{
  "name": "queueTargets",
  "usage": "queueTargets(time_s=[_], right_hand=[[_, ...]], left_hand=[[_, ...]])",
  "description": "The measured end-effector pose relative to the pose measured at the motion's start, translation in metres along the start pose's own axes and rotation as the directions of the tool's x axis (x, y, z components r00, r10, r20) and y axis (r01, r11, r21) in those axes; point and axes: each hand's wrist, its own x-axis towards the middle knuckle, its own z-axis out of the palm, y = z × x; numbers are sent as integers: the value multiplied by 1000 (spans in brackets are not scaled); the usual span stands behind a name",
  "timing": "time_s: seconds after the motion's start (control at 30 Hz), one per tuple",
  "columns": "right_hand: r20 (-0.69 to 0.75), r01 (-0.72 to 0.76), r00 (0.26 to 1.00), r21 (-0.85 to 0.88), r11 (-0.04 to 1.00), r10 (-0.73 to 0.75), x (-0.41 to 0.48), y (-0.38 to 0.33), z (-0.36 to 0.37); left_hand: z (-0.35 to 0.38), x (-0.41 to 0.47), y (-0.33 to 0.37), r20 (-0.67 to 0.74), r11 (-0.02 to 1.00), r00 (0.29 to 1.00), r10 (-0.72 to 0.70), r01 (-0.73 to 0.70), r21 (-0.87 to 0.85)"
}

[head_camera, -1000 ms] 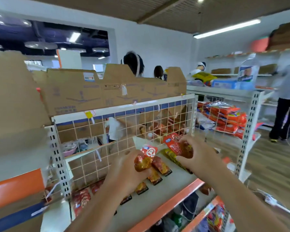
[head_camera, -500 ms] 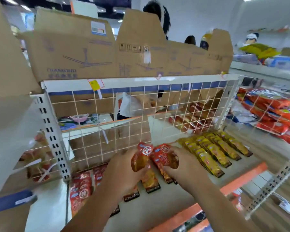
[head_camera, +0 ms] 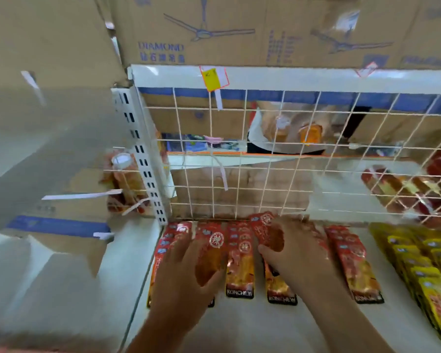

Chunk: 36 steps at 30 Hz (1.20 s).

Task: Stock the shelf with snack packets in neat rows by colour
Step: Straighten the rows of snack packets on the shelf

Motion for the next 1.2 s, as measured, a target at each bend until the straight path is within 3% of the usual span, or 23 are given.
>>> queueTargets(time_s=[0.2,0.4,0.6,1.2], right_hand=[[35,152,988,2,988,-152,17,18,8],[75,212,974,20,977,-213,19,26,14],[85,182,978,70,981,-188,18,30,19],[79,155,984,34,987,-157,7,28,27]], left_hand=[[33,-42,-12,-138,991,986,-89,102,91],[48,-47,-15,-206,975,968,-141,172,143],[54,-41,-14,-171,959,961,-216,242,150],[59,-42,-22,-178,950,960,-216,249,186]])
